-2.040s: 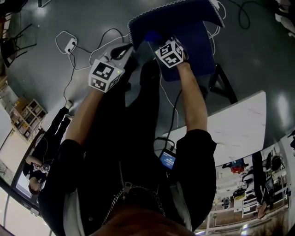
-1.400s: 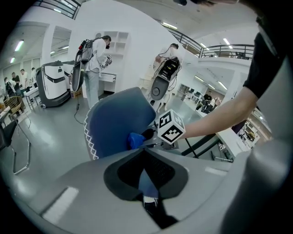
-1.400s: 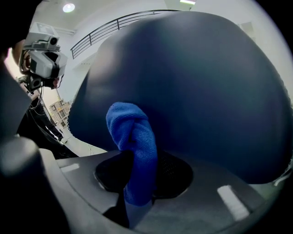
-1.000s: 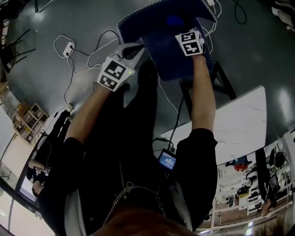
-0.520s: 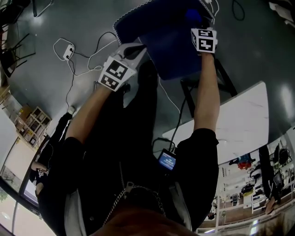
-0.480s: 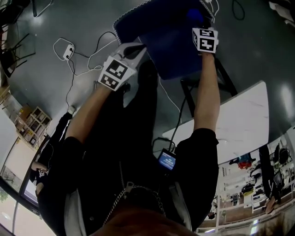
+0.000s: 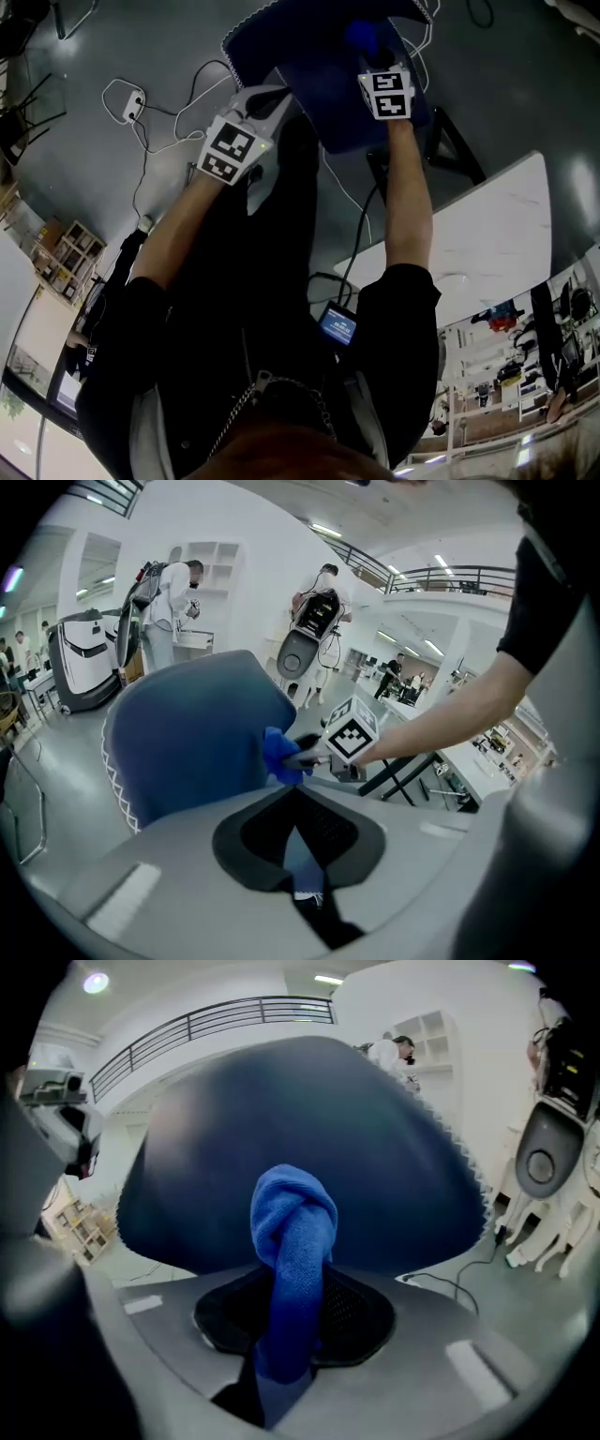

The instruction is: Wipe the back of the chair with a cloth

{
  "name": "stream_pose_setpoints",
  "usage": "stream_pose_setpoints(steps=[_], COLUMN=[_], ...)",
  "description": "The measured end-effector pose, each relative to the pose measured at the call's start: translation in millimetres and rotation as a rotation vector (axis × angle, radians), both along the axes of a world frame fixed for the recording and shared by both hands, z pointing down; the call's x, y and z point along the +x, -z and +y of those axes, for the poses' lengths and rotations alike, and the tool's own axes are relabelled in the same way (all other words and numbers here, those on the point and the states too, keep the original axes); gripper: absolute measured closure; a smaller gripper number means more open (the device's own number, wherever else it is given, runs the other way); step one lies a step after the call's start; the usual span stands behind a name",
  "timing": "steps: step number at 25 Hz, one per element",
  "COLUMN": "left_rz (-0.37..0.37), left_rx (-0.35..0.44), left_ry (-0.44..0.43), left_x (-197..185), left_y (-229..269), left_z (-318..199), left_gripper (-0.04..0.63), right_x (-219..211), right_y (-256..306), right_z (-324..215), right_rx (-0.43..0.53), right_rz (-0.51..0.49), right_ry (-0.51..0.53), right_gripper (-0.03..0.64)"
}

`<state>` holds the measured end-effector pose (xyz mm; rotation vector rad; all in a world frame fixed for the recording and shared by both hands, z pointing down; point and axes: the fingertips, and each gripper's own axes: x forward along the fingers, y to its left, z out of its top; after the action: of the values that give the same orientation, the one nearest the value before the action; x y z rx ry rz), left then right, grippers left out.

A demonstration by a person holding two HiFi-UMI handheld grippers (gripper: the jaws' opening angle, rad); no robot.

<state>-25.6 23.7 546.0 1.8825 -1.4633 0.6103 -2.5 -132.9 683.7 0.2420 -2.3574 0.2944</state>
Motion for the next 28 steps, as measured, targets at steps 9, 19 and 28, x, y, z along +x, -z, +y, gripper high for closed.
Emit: stream_pose_setpoints(steps=[9, 19, 28], left_rz=[0.014, 0.013, 0.011], left_rx=[-0.024, -0.037, -0.046], left_ry=[0.084, 0.112, 0.112], left_x=[-2.0, 0.3, 0.5], left_y=[-27.3, -60.5, -70.2], left_z=[32.9, 52.9, 48.5], left_gripper=[0.586, 0.586, 0.586], right_x=[-42.1, -71.3, -75.3], right_y=[-42.5, -71.9, -77.2], right_z=[171.3, 203.8, 150.2], right_rx=[-0.101, -0.130, -0.132], right_rz=[0.027, 0.013, 0.007], right_ry=[0.401, 0.462, 0.392], right_gripper=[0.506, 0.506, 0.506])
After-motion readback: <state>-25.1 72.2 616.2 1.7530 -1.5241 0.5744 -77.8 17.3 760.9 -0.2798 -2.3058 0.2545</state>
